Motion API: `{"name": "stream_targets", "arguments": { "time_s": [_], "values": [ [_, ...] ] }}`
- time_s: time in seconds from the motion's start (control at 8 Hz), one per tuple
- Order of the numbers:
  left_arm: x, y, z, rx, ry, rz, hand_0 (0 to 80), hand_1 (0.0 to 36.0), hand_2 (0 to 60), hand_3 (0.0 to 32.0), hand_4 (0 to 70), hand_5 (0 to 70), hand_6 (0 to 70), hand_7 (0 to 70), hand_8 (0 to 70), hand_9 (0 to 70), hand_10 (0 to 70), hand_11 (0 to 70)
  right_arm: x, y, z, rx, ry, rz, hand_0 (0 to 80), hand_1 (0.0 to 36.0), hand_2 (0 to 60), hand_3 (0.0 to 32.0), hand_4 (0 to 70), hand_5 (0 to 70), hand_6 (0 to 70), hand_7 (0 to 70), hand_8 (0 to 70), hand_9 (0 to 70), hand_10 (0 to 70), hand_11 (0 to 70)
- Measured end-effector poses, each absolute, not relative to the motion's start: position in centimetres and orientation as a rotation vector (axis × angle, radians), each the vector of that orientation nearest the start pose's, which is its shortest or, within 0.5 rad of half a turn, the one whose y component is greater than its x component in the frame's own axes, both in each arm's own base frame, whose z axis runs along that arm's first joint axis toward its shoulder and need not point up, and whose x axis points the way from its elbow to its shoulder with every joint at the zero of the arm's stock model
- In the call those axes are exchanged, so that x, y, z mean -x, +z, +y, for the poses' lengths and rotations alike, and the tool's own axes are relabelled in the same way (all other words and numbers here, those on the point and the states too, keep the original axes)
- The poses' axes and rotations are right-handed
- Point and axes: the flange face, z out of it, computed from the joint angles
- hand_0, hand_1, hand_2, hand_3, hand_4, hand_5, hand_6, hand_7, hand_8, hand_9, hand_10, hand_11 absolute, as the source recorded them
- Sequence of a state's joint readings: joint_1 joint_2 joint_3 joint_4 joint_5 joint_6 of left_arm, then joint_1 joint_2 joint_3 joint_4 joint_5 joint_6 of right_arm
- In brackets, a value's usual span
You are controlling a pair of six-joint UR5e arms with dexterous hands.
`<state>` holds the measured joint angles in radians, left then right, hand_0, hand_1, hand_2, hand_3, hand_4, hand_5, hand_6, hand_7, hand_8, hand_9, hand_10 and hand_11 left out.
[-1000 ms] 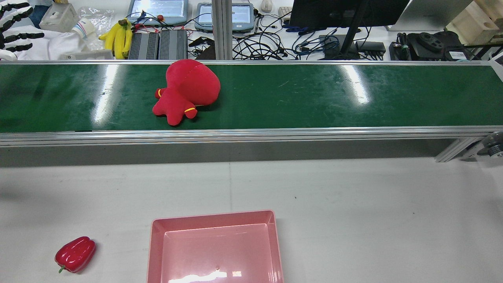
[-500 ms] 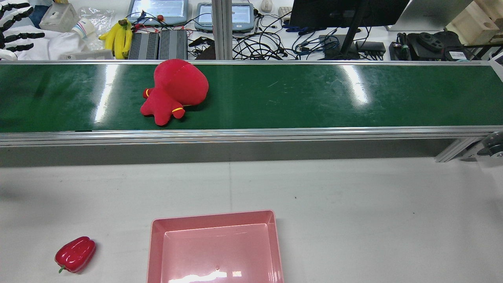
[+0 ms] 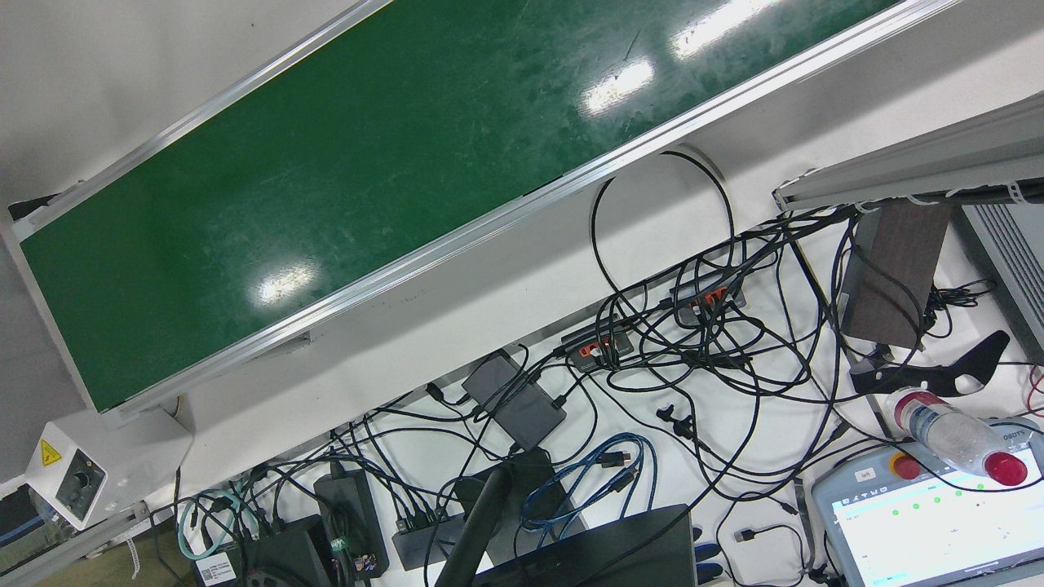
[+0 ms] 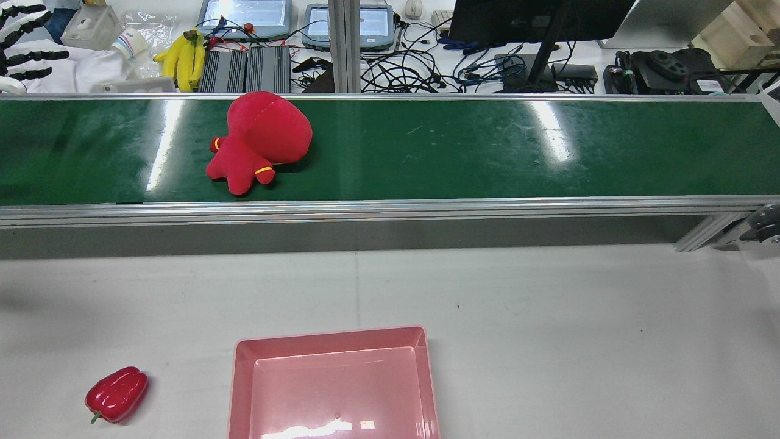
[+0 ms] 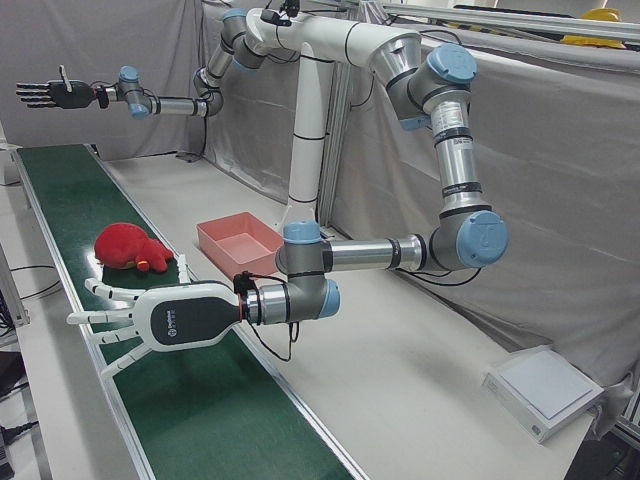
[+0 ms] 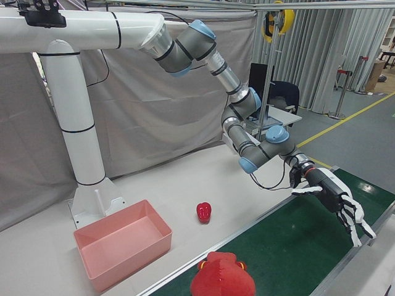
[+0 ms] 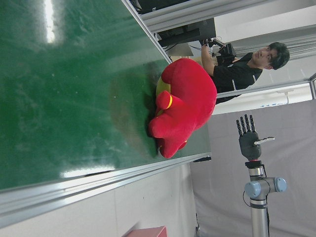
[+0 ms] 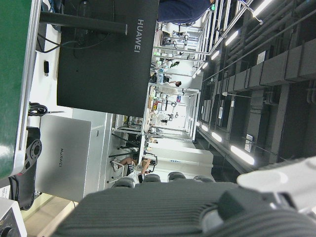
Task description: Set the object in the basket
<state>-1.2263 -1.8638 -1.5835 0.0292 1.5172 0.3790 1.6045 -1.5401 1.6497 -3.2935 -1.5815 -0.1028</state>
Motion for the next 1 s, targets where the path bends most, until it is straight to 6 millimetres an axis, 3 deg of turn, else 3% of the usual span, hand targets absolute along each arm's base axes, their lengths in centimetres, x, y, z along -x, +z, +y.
{"name": "stream_targets", "arguments": {
  "time_s": [0.25,0.5,0.88,1.0],
  "values": [
    [-7.9,52.03,-63.01,-0.085,-1.602,2.235,50.3,8.7,0.0,27.8,0.0,30.0,3.1,8.0,15.7,13.6,2.7,5.1,-14.9,64.85,-49.34,0.139,-2.309,2.21,0.0,0.0,0.0,0.0,0.0,0.0,0.0,0.0,0.0,0.0,0.0,0.0],
    [-7.94,52.12,-62.93,-0.085,-1.603,2.233,53.7,9.8,0.0,31.2,0.0,29.2,2.5,7.9,15.0,13.3,2.2,4.8,-14.9,64.86,-49.34,0.139,-2.309,2.209,0.0,0.0,0.0,0.0,0.0,0.0,0.0,0.0,0.0,0.0,0.0,0.0],
    [-7.95,51.36,-62.82,-0.085,-1.594,2.238,53.7,9.5,0.0,30.6,0.0,29.7,2.8,8.0,14.9,13.5,1.9,4.4,-14.9,64.86,-49.34,0.139,-2.309,2.209,0.0,0.0,0.0,0.0,0.0,0.0,0.0,0.0,0.0,0.0,0.0,0.0],
    [-7.97,51.16,-62.81,-0.091,-1.589,2.237,53.7,9.4,0.0,32.0,0.0,28.6,2.6,8.0,15.0,13.3,1.7,4.0,-14.9,64.86,-49.34,0.139,-2.309,2.209,0.0,0.0,0.0,0.0,0.0,0.0,0.0,0.0,0.0,0.0,0.0,0.0]
  ]
}}
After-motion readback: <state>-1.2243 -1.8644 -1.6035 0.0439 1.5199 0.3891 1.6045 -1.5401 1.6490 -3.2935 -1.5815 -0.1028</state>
